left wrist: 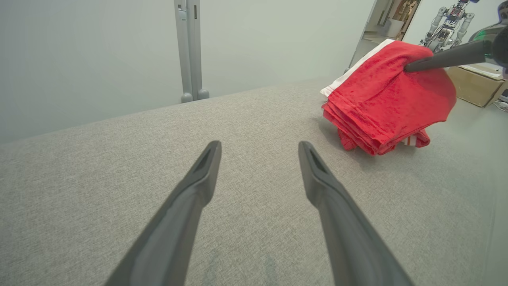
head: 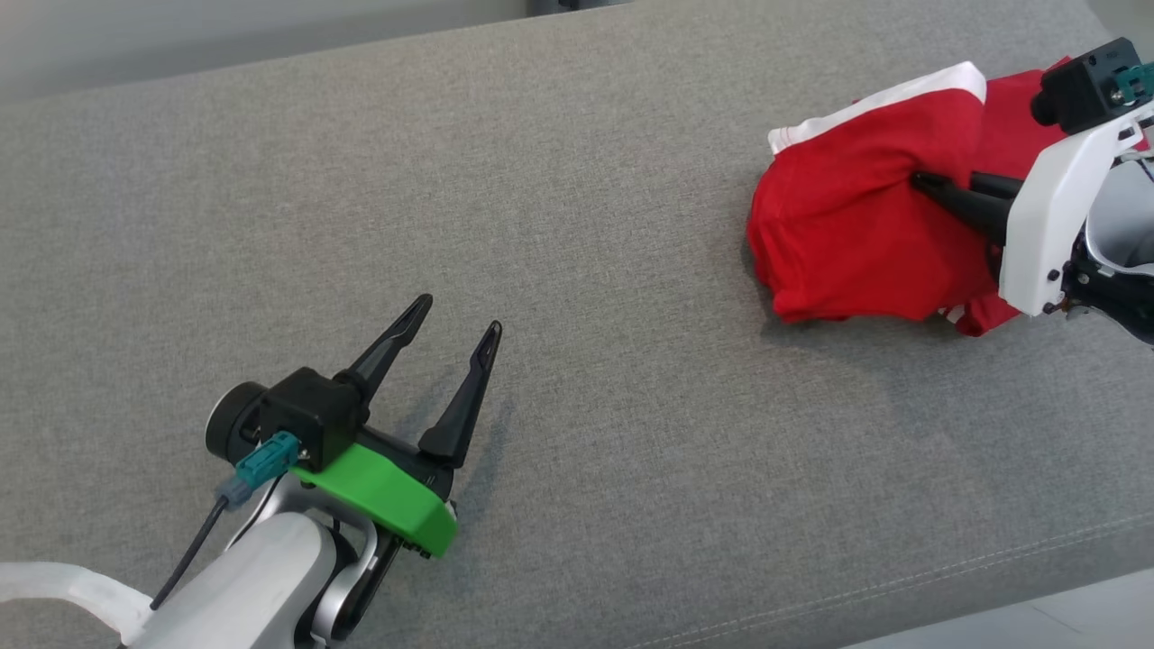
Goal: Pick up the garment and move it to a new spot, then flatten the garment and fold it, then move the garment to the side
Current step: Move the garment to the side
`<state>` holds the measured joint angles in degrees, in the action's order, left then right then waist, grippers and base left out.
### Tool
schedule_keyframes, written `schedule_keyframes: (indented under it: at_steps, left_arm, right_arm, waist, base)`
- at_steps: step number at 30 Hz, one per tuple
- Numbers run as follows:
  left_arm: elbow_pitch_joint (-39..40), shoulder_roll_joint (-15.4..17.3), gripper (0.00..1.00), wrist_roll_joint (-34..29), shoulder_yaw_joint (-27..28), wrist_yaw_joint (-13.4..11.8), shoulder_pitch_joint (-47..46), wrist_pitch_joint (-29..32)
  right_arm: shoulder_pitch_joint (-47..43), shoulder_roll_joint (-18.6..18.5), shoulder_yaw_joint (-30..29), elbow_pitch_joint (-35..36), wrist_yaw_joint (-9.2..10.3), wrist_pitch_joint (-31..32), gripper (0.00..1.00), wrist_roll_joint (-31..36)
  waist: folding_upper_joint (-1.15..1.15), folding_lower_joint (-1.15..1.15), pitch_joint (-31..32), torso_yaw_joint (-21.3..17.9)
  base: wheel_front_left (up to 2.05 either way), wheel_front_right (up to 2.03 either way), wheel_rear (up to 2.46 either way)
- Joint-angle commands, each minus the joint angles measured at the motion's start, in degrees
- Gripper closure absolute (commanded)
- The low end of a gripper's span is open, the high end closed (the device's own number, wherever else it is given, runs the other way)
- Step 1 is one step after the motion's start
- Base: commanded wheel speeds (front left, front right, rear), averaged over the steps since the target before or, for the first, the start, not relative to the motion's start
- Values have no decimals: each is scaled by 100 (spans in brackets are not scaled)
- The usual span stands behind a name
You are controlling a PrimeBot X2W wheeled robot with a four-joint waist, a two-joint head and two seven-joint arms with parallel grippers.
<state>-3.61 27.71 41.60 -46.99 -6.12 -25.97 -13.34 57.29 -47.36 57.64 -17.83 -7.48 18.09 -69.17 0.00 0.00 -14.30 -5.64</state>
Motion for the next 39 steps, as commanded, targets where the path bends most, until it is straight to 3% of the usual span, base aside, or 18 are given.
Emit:
schedule_keyframes:
  at_steps: [1, 11, 18, 29, 30, 31, 32, 39]
  left_arm:
    - [39, 37, 0, -74, 11, -2, -101, 23]
    - [225, 214, 0, -139, 26, -55, -248, 145]
    - [313, 289, 0, -154, 39, -111, -294, 207]
    - [474, 451, 0, -216, 43, -149, -418, 347]
    - [483, 458, 0, -217, 41, -152, -419, 343]
    - [486, 465, 0, -215, 38, -153, -414, 353]
    - [489, 471, 0, -207, 28, -168, -401, 366]
    - [461, 419, 0, -175, -3, -177, -401, 365]
  right_arm:
    - [97, -57, 84, 43, -2, -114, 100, 70]
    - [737, -777, 1130, 178, -1, -1065, 100, 304]
    - [1060, -1206, 1460, -4, 0, -1589, 100, 337]
    - [1067, -1118, 1563, -900, 2, -2103, 100, 323]
    - [1051, -1098, 1566, -974, 2, -2115, 73, 314]
    - [1036, -1085, 1567, -1073, 2, -2129, 31, 277]
    - [994, -1067, 1571, -1300, 2, -2060, 0, 250]
    - [873, -876, 1574, -2078, 2, -1836, 0, 80]
  waist:
    - [0, 0, -260, 126]
    - [0, 0, -596, 143]
    - [0, 0, -753, 99]
    - [0, 0, -1043, 13]
    - [0, 0, -1042, 8]
    - [0, 0, -1036, 3]
    - [0, 0, -1019, -10]
    - [0, 0, -909, -43]
  base:
    - [0, 0, 0]
    - [0, 0, 0]
    - [0, 0, 0]
    - [0, 0, 0]
    - [0, 0, 0]
    - [0, 0, 0]
    - [0, 0, 0]
    - [0, 0, 0]
